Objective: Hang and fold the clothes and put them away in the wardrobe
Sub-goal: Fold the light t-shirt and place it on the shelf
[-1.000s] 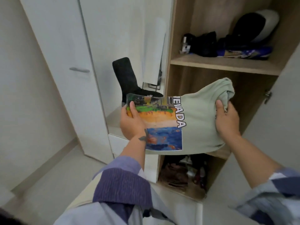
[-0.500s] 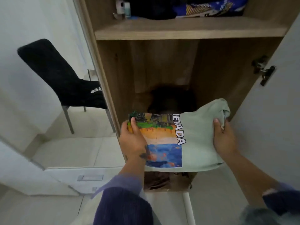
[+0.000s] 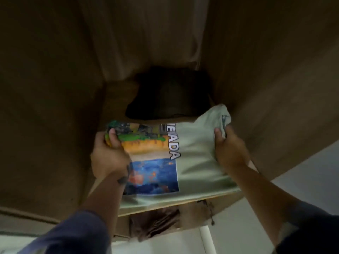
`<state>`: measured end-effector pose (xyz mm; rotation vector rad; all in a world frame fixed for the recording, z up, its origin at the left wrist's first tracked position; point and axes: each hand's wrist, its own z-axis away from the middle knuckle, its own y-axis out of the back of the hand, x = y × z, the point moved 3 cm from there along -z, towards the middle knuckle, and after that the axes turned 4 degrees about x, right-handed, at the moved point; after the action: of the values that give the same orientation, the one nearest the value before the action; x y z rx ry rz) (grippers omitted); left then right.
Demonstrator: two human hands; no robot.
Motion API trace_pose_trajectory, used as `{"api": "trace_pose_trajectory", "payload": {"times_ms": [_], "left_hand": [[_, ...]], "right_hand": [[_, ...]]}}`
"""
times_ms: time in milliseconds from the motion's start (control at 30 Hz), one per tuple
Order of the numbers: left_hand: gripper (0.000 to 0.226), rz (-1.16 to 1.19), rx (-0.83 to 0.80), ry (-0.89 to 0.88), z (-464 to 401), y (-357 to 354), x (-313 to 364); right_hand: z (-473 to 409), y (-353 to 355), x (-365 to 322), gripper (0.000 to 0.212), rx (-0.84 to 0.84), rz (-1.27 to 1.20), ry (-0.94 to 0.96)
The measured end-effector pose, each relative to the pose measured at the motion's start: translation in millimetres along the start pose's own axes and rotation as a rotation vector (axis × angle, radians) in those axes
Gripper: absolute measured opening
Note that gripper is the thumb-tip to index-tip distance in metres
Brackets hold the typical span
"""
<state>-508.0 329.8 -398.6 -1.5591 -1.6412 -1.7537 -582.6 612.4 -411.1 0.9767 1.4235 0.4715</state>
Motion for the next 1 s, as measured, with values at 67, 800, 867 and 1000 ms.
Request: {"api": "trace_pose_trajectory", "payload": {"times_ms": [67, 800, 867, 1000], "left_hand": [[0.033, -0.026, -0.002, -0.010, -6.2, -18.0, -8.8], [0.070, -0.680, -0.554, -0.540, 35.7, -42.2, -14.3], [0.066, -0.688, -0.570, -0.522, 42.5, -29.3, -13.3], [0.067, -0.736, -0.597, -0.509, 73.4, 26.5, -8.3]], "right_hand": [[-10.3, -10.2, 2.2, 0.044, 0.035, 0.035, 0.036], [28.1, -53.8, -22.3, 0.082, -0.327, 0.565, 0.520], [34.9, -46.0, -24.1, 0.080, -0.321, 0.543, 0.515], [84.5, -12.7, -33.9, 0.069, -0.240, 0.483, 0.579]]}}
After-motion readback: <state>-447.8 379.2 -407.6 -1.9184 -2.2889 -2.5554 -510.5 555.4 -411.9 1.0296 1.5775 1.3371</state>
